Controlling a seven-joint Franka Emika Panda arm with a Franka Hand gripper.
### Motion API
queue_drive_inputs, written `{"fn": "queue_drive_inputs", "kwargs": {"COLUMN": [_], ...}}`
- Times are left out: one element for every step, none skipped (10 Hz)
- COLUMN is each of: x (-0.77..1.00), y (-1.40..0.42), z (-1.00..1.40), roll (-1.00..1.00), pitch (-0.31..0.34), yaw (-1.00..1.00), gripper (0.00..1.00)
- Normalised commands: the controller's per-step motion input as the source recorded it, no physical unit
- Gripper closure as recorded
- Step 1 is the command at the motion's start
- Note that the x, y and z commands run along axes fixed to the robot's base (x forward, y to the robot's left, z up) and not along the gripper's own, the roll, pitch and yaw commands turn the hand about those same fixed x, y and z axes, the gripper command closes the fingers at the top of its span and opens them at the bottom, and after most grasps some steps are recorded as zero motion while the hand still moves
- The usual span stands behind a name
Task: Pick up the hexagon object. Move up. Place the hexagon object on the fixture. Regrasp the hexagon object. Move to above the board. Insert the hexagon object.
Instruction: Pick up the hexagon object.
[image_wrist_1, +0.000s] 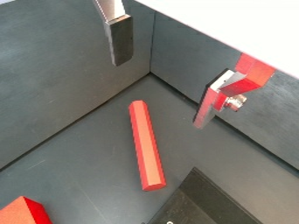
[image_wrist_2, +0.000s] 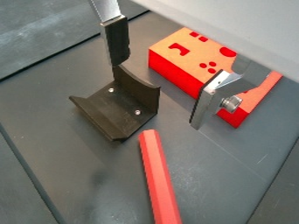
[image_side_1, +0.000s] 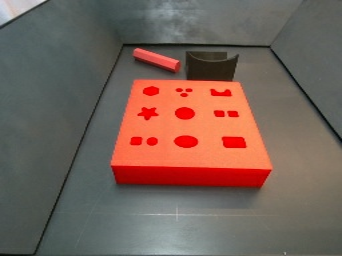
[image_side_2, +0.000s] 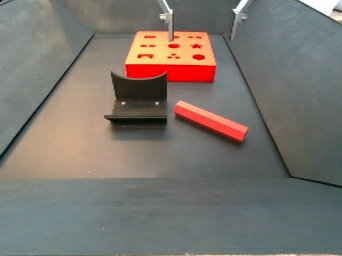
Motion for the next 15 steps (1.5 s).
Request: {"fn": "queue_drive_inputs", "kwargs": {"x": [-0.05,0.00,0.00,0.00,0.00,0.00,0.00,0.00,0.00,0.00,-0.23,-0.34,-0.20,-0.21,-0.20], "y": [-0.07,0.00,0.00,0.00,0.00,0.00,0.00,-0.13,-0.22,-0.20,0.05,0.45,0.29,0.12,0.06], "z": [-0.85,-0.81,-0.79,-0.77,-0.77,-0.77,-0.77,-0.62,-0.36,-0.32,-0.61,-0.60,-0.45,-0.43,-0.49], "roll": [0.09,0.00,0.00,0.00,0.00,0.00,0.00,0.00,-0.10,-0.13,-0.14,-0.13,-0.25,-0.22,-0.13], "pitch": [-0.174,0.000,0.000,0.000,0.000,0.000,0.044,0.004,0.000,-0.011,-0.137,-0.136,-0.126,-0.193,-0.199], "yaw": [0.29,1.00,1.00,1.00,1.00,1.00,1.00,0.97,0.76,0.73,0.79,0.59,0.49,0.35,0.32], "gripper": [0.00,0.00,0.00,0.00,0.00,0.00,0.00,0.00,0.00,0.00,0.00,0.00,0.00,0.00,0.00]}}
